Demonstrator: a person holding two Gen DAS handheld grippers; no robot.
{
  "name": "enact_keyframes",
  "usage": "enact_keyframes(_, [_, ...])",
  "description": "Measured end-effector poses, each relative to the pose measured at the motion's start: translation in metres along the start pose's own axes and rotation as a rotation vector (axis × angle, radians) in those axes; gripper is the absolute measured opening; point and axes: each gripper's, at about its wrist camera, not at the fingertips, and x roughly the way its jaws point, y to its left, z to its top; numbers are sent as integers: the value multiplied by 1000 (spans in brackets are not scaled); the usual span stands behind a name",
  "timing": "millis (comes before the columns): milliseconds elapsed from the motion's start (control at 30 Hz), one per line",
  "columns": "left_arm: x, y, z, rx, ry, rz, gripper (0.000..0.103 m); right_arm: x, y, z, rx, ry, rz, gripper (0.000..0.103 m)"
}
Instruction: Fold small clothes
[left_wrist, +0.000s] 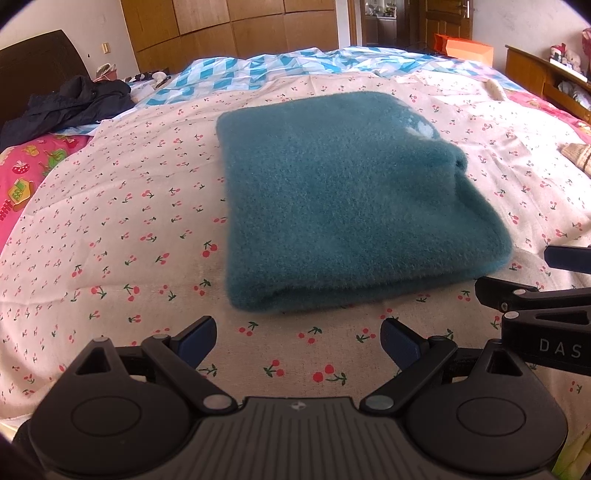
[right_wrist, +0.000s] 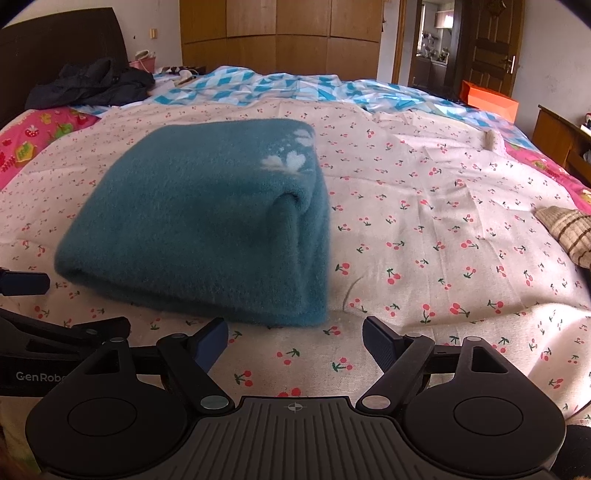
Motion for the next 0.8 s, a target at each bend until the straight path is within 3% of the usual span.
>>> enact_keyframes(400, [-7,13,10,-49,-24,-12,100,-4,-10,29,15,-66,7,82])
enact_keyframes(533, [-11,23,24,-84,-43,-31,100,4,-15,54,23,-81,17,82])
enact_keyframes(800, [5,39,70,-78,-93,3,100,50,-26,123,56,-90,28,82])
